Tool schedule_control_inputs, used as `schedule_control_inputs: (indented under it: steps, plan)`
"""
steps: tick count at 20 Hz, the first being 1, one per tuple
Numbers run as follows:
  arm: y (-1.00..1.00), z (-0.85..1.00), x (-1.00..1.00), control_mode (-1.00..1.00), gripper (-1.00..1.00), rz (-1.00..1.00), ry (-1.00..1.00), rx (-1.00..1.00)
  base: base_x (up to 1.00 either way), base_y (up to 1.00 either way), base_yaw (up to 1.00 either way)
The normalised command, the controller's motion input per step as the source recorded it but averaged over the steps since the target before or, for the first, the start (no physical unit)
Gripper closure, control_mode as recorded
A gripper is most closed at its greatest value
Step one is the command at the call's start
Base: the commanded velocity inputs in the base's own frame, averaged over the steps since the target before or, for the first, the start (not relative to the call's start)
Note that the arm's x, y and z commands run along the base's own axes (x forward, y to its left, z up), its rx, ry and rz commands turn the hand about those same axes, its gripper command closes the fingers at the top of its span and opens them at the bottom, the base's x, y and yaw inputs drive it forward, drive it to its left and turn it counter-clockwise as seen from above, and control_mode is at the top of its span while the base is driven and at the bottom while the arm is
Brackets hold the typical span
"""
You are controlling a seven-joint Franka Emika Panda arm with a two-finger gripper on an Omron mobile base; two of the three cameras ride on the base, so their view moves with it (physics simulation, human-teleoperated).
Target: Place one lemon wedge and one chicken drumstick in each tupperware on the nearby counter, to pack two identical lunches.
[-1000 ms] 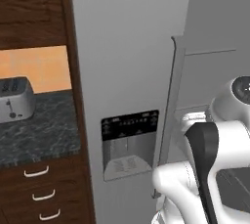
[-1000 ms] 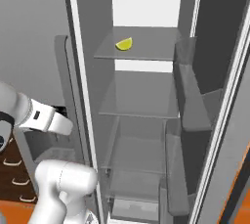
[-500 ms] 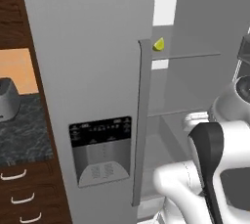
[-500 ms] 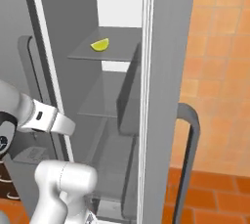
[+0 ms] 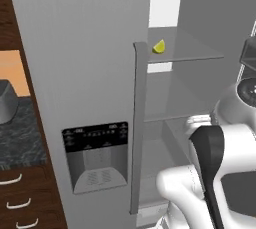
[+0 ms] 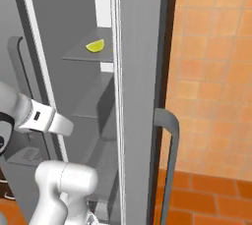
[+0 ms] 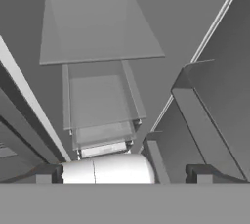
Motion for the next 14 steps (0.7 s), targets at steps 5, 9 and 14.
schedule_control_inputs:
  steps: [5, 9, 14]
  plan:
    - [0.0, 0.0, 0.0, 1.0, -1.0, 0.0, 0.0, 0.0, 0.29, -0.16, 0.08]
    - [0.02, 0.0, 0.23, -1.0, -1.0, 0.07, 0.0, 0.0, 0.18, 0.08, 0.07]
    - [0.0, 0.12, 0.35, -1.0, -1.0, 0.12, -0.01, 0.0, 0.0, 0.0, 0.0]
